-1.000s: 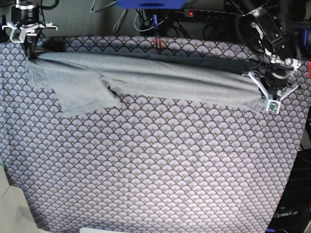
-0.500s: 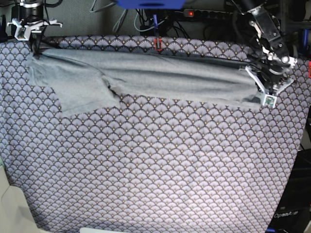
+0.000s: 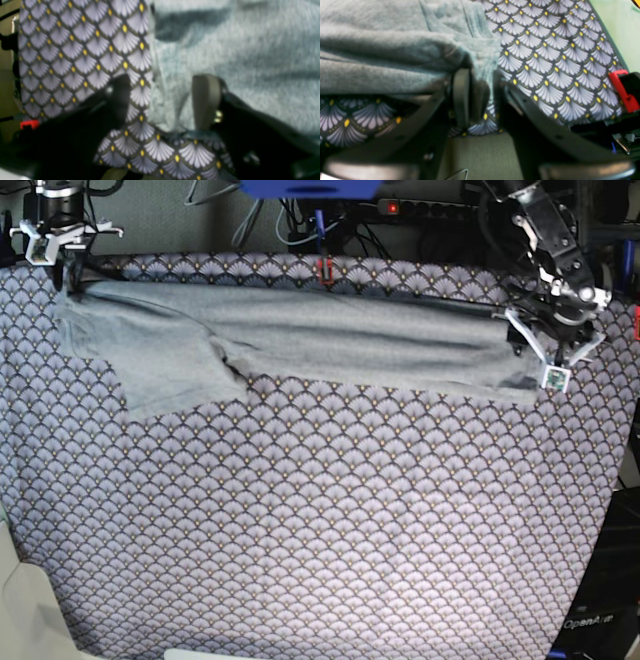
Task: Fold the T-shirt properly
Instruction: 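Lower the folded hem onto the collar edge and open both grippers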
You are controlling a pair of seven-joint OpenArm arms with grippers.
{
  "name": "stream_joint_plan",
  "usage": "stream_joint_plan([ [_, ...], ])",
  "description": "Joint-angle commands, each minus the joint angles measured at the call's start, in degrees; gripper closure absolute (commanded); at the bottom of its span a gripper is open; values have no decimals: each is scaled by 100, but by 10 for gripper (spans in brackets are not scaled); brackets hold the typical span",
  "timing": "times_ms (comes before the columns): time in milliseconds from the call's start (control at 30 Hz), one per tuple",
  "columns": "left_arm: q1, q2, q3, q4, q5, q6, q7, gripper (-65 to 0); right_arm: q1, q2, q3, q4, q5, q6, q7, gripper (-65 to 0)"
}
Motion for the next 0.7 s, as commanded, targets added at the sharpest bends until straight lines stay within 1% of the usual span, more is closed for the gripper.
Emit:
stream_joint_plan([
  [0, -46, -40, -7, 127, -37, 29, -102, -433, -38, 42, 44, 74, 97, -47, 158, -202],
  [133, 24, 30, -24, 329, -45, 29, -102, -492, -73, 42, 44, 101, 97, -47, 149, -230],
  [233, 95, 48, -24, 540, -45, 29, -102, -522, -99, 60, 44, 109, 97, -47, 158, -259],
  [333, 95, 136, -24, 628, 7, 29, -58, -528, -108, 165, 44, 74, 88, -47, 158, -293],
  [467, 103, 144, -33, 645, 7, 29, -58, -528, -108, 165, 61, 83, 88, -47, 158, -356],
  [600, 103, 162, -349, 584, -37, 29, -93, -528, -99, 156, 308, 83, 88, -47, 202, -440],
  [667, 103, 162, -429, 584, -37, 29, -93, -528, -99, 165, 422, 109, 88, -47, 211, -465],
])
